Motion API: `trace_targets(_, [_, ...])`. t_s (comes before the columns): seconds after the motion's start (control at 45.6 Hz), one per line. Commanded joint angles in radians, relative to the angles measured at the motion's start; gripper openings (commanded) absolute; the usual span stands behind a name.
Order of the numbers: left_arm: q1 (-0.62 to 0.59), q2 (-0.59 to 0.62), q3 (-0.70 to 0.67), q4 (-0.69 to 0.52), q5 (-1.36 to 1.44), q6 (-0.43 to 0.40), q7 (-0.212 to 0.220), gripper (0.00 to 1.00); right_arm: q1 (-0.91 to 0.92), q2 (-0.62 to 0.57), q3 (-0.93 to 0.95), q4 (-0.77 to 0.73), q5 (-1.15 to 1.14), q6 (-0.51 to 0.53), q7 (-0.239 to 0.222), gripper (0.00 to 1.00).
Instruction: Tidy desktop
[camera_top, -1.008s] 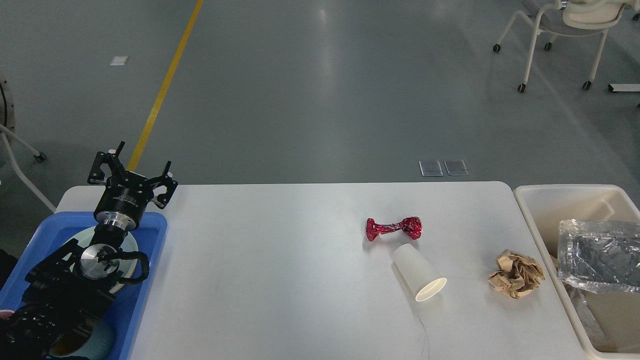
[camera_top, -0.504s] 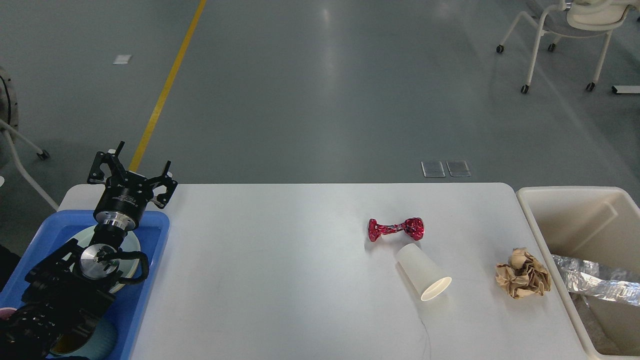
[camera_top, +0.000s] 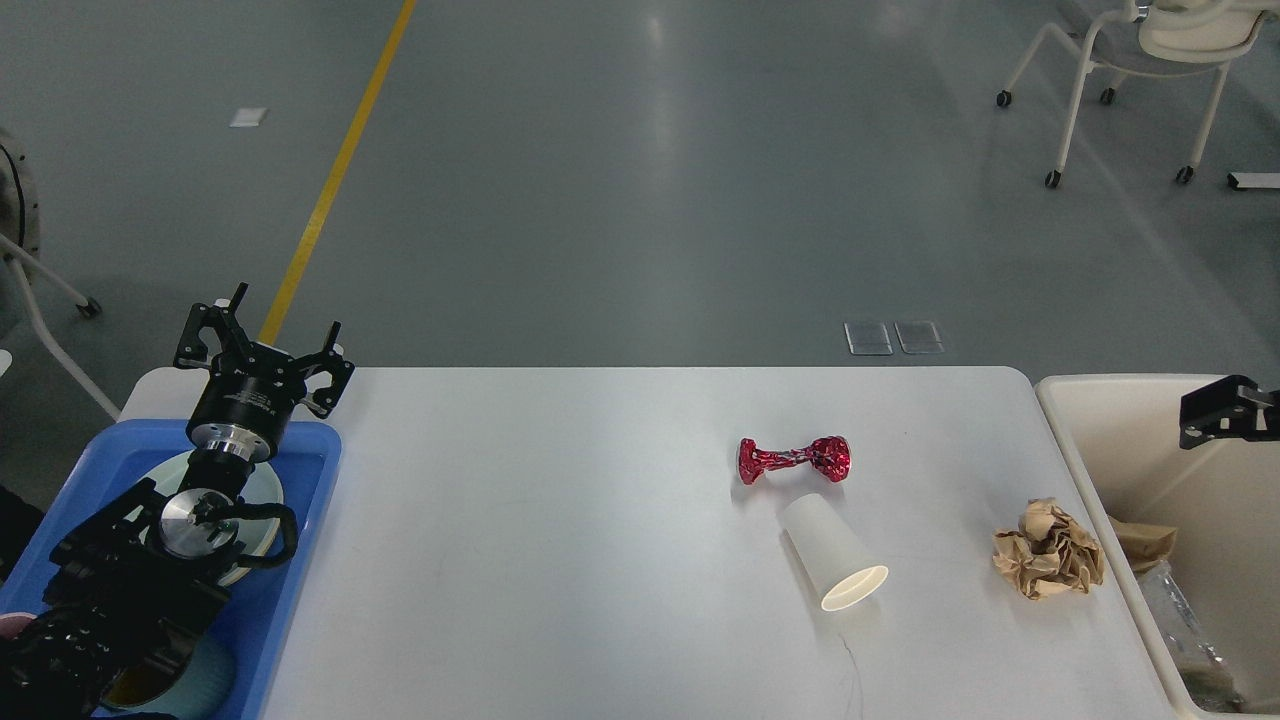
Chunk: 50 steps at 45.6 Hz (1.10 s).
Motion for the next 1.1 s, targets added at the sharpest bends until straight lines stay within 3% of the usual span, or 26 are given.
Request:
trace_targets(0.0, [0.000, 0.000, 0.000, 0.000, 0.001, 0.000, 0.000, 0.99, 0.604, 0.058, 0.033, 0.118, -0.002, 0.196, 0.006, 1.00])
trace_targets(0.11, [0.000, 0.000, 0.000, 0.000, 0.000, 0.000, 0.000, 0.99, 0.748, 0.081, 0.085, 0.124, -0.002, 0.383, 0.007, 1.00])
trace_targets(0.329, [0.001, 0.000, 0.000, 0.000, 0.000, 0.000, 0.000, 0.99, 0.805, 0.073, 0.169, 0.127, -0.002, 0.383, 0.014, 1.00])
trace_targets(0.504, [0.000, 0.000, 0.000, 0.000, 0.000, 0.000, 0.000, 0.99, 0.645, 0.075, 0.174, 0.126, -0.004, 0.383, 0.011, 1.00])
trace_targets(0.701, [0.000, 0.000, 0.000, 0.000, 0.000, 0.000, 0.000, 0.99, 0.180, 0.127, 0.165, 0.114, -0.007, -0.029, -0.005, 1.00])
trace_targets(0.811, [0.000, 0.000, 0.000, 0.000, 0.000, 0.000, 0.002, 0.99, -0.104, 0.220, 0.156, 0.057, 0.012, -0.181, -0.060, 1.00])
trace_targets(0.898, [0.000, 0.000, 0.000, -0.002, 0.000, -0.001, 0.002, 0.99, -0.294, 0.260, 0.156, -0.072, 0.073, -0.213, -0.101, 1.00])
trace_targets(1.073, [0.000, 0.000, 0.000, 0.000, 0.000, 0.000, 0.002, 0.99, -0.577, 0.289, 0.183, -0.363, 0.118, -0.213, -0.097, 1.00])
